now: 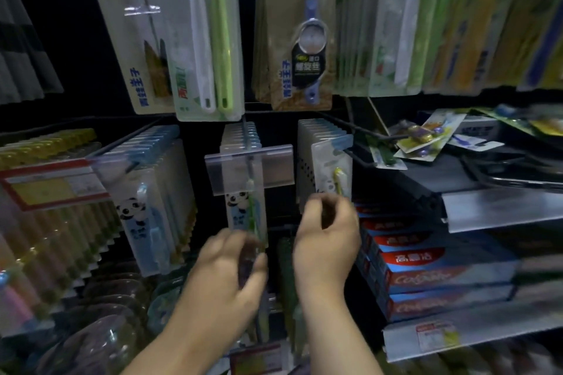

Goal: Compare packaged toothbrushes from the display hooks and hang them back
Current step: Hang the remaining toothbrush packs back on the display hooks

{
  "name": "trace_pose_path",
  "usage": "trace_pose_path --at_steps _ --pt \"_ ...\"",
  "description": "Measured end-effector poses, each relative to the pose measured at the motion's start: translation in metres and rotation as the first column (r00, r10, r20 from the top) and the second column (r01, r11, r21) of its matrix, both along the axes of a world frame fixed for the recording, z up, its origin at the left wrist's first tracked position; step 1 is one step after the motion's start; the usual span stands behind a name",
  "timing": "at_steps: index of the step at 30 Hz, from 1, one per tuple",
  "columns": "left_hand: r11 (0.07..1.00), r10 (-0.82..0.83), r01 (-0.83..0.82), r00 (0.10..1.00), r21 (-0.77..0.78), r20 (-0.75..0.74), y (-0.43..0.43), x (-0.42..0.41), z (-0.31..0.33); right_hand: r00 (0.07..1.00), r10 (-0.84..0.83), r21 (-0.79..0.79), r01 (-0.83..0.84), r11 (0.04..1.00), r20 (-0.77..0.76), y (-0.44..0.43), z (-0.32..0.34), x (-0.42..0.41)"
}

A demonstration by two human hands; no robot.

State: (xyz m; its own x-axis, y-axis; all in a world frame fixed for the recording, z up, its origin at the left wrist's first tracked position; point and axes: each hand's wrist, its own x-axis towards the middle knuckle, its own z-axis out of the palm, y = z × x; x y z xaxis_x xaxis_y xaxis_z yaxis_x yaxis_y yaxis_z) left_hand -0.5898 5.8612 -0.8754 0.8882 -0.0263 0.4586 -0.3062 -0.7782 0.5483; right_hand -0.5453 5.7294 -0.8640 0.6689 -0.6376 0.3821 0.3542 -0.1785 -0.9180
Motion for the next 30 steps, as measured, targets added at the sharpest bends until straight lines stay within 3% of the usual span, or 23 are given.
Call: trace_pose_path --at_steps 4,11,16,30 --pt "0.984 -0.094 0.085 0.994 -0.156 -0.055 -0.038 0.012 0.016 0.998 -0.066 0.127 0.065 0.99 0.006 -0.024 0.01 0.006" --pt "0.903 -0.17 0.046 0.951 -0.428 -0.257 -0.095 0.053 0.038 0.979 0.2 0.173 -0.189 0.967 -0.049 -0.044 0.016 0.021" --pt "0.875 -0.184 0.036 0.948 -0.484 -0.261 -0.114 0.064 0.036 0.956 0.291 0.213 -0.277 0.937 -0.037 -0.051 0.016 0.021" --pt "0.884 -0.192 0.052 0.946 -0.464 -0.261 -0.125 0.068 0.036 0.966 0.258 0.301 -0.242 0.922 -0.011 -0.06 0.01 0.022"
